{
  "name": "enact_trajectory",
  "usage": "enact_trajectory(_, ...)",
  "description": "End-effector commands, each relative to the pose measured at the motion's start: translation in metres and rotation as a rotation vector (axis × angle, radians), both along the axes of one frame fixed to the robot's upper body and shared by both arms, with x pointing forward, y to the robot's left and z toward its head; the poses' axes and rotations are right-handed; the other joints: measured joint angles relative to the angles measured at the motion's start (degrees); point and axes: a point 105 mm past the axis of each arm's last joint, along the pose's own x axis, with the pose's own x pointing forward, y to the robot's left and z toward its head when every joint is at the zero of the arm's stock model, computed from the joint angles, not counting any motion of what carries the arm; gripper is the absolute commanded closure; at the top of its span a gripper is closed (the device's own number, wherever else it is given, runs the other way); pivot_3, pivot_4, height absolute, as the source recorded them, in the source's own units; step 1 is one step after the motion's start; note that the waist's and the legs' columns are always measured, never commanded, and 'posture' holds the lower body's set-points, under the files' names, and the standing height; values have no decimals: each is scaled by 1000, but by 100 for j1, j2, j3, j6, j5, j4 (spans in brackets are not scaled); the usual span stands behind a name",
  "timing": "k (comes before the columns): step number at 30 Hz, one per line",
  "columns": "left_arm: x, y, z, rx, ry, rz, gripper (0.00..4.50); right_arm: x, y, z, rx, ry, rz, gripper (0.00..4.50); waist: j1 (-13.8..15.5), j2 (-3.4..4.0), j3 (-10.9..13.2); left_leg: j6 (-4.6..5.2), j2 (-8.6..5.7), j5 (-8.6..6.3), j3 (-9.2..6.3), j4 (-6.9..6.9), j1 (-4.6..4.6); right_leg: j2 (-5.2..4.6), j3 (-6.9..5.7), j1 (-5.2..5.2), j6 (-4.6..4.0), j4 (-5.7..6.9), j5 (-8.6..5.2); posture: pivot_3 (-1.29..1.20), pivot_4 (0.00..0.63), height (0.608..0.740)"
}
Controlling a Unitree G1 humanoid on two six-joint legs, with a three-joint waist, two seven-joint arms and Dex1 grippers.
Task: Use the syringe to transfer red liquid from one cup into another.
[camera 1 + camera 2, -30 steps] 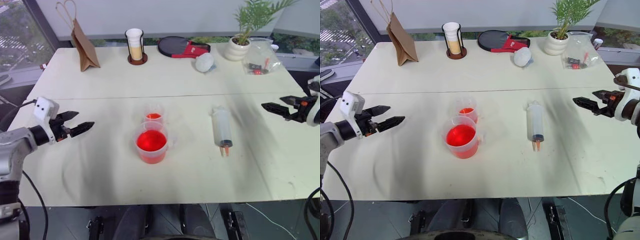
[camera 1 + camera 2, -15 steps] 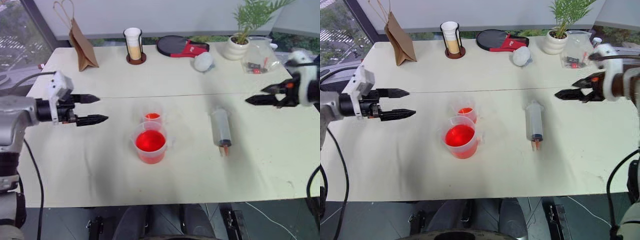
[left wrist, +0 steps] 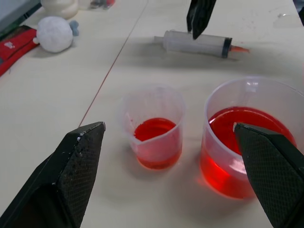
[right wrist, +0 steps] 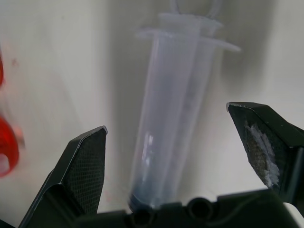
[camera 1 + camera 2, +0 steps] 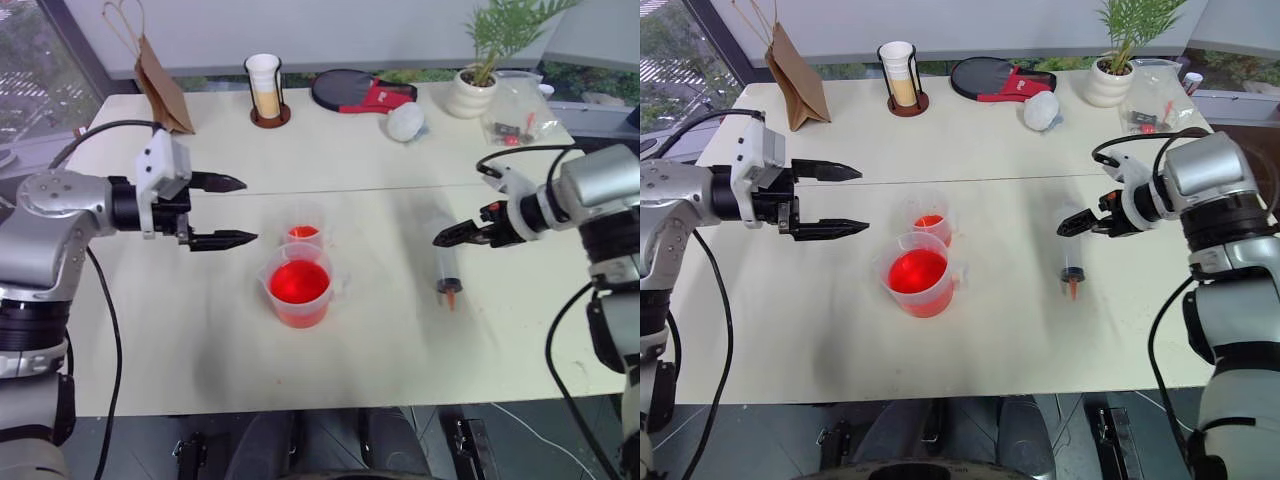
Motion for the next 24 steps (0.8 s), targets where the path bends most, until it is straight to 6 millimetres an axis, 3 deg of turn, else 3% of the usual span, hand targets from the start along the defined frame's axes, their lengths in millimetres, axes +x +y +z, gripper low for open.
enact_trajectory(1, -2, 0, 7, -15, -36, 7, 30, 11, -2, 5, -54, -32, -26, 0, 3, 0, 0, -1, 0, 1, 0, 1, 0, 0, 0, 0, 0, 0, 0, 0, 150, 739)
enact_trajectory(2, -1, -1, 6, -17, -38, 9, 30, 14, -1, 2, -85, -39, -13, 0, 5, -3, -1, -1, -1, 1, 0, 1, -1, 0, 0, -2, 0, 0, 0, 0, 150, 739)
enact_trajectory(5, 0, -4, 8, -42, -52, 10, 0, 21, 0, -3, -155, -52, 9, 811, 13, -8, -5, -3, -3, 3, 0, 4, -1, 0, -1, 1, 0, 0, 0, 0, 150, 739)
enact_trajectory(9, -1, -3, 7, -60, -51, 21, 0, 22, 7, -2, -151, -55, 28, 2803, 2, -10, -6, -11, -2, 7, -1, 4, -1, 0, -1, 0, 1, 3, 1, 0, 150, 739)
enact_trajectory(10, 0, -1, 6, -58, -50, 31, 0, 21, 9, -3, -142, -49, 30, 3076, -5, -11, -6, -11, -2, 7, -1, 3, -1, 1, -1, 0, 1, 4, 1, 0, 150, 739)
enact_trajectory(14, 5, 7, 7, -63, -60, 71, 0, 20, 18, 8, -57, -80, 28, 3112, -5, -10, -6, -12, 0, 8, -2, 0, -1, 2, -1, -5, 1, 6, 1, 0, 150, 739)
enact_trajectory(16, 8, 12, 10, -61, -66, 93, 0, 32, 31, 41, 15, -277, 116, 3112, -4, -9, -5, -12, -1, 8, -2, 0, -1, 2, -1, -5, 1, 6, 1, 0, 150, 739)
enact_trajectory(19, 14, 24, 20, -94, -73, 128, 0, 39, 63, 121, 189, -704, 284, 3112, -7, -8, -4, -12, -1, 7, 1, -1, -2, 2, 0, -8, 1, 6, 1, 0, 150, 739)
enact_trajectory(21, 17, 32, 30, -118, -76, 141, 0, 20, 85, 168, 227, -981, 440, 3112, -3, -8, -3, -12, 1, 8, -2, -2, -6, 6, -3, -13, 2, 8, 1, 0, 150, 739)
enact_trajectory(24, 26, 43, 40, -134, -83, 177, 0, -26, 125, 200, 356, -1175, 642, 3112, 0, -11, -4, -14, 3, 9, -9, -1, -13, 6, -11, -18, 2, 10, 1, 0, 150, 739)
